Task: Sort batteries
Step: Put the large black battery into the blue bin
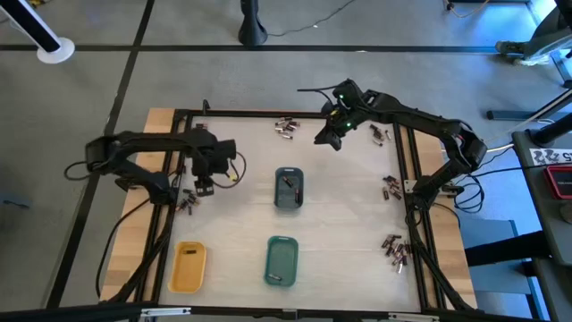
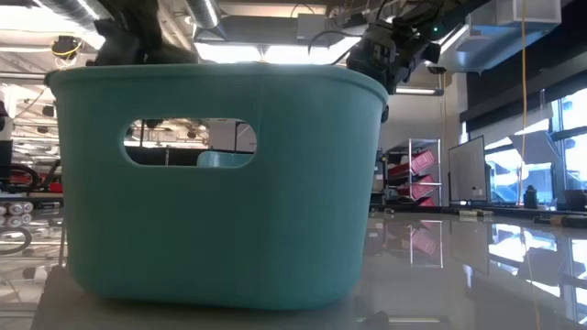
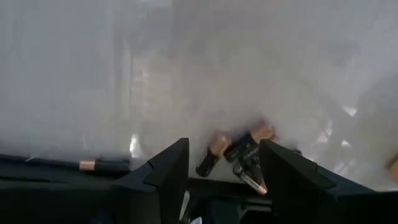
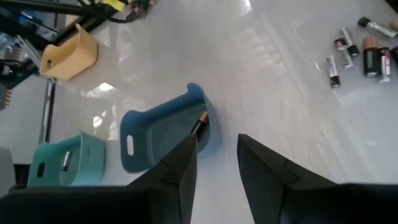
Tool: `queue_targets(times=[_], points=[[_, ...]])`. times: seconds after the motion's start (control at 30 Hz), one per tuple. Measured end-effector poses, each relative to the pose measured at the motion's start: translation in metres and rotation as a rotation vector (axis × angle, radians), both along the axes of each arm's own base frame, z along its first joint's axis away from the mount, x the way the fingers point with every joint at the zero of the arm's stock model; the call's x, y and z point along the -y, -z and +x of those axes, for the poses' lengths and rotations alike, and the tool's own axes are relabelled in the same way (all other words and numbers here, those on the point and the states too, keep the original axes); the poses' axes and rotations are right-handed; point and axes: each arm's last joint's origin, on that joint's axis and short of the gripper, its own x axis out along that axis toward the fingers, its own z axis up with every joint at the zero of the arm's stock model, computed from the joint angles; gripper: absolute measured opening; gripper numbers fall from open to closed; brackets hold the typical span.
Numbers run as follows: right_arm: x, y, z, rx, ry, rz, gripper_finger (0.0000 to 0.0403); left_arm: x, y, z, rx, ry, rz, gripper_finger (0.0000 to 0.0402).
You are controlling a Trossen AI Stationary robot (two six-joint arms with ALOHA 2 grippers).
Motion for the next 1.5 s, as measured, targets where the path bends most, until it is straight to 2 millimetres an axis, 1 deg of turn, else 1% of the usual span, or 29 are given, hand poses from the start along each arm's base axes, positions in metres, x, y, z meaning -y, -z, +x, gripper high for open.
queue_targets(times=[0.2,0.3,0.4,0.97,1.07,1.1,1.2,1.27,1.33,1.4,1.5], points=[[-0.022,0.001,0.013,-0.035,-0.034,-0.047,0.0117,-0.004,0.028,0.010,-0.131,0.018,-0.057,0.0184],[-0.031,0.002,0.017,-0.048,-0.053,-0.058,0.0117,-0.005,0.038,0.012,-0.189,0.020,-0.080,0.0184],[-0.036,0.002,0.020,-0.054,-0.062,-0.070,0.0117,-0.005,0.044,0.013,-0.222,0.025,-0.096,0.0184],[-0.039,0.007,0.015,-0.133,-0.054,-0.063,0.0117,-0.003,0.050,0.006,-0.247,0.037,-0.117,0.0184],[-0.039,0.006,0.015,-0.129,-0.060,-0.071,0.0117,-0.006,0.046,0.010,-0.233,0.033,-0.100,0.0184],[-0.039,0.006,0.016,-0.124,-0.063,-0.077,0.0117,-0.007,0.042,0.013,-0.220,0.048,-0.094,0.0184],[-0.038,0.005,0.017,-0.095,-0.073,-0.103,0.0117,-0.008,0.029,0.026,-0.207,0.192,-0.036,0.0184],[-0.037,0.004,0.019,-0.077,-0.071,-0.113,0.0117,-0.008,0.024,0.030,-0.190,0.282,0.007,0.0184],[-0.037,0.003,0.019,-0.071,-0.071,-0.116,0.0117,-0.008,0.025,0.028,-0.205,0.334,-0.007,0.0184],[-0.037,0.003,0.019,-0.075,-0.071,-0.114,0.0117,-0.006,0.029,0.023,-0.226,0.343,-0.019,0.0184],[-0.037,0.004,0.018,-0.082,-0.072,-0.109,0.0117,-0.002,0.039,0.010,-0.295,0.348,-0.058,0.0184]])
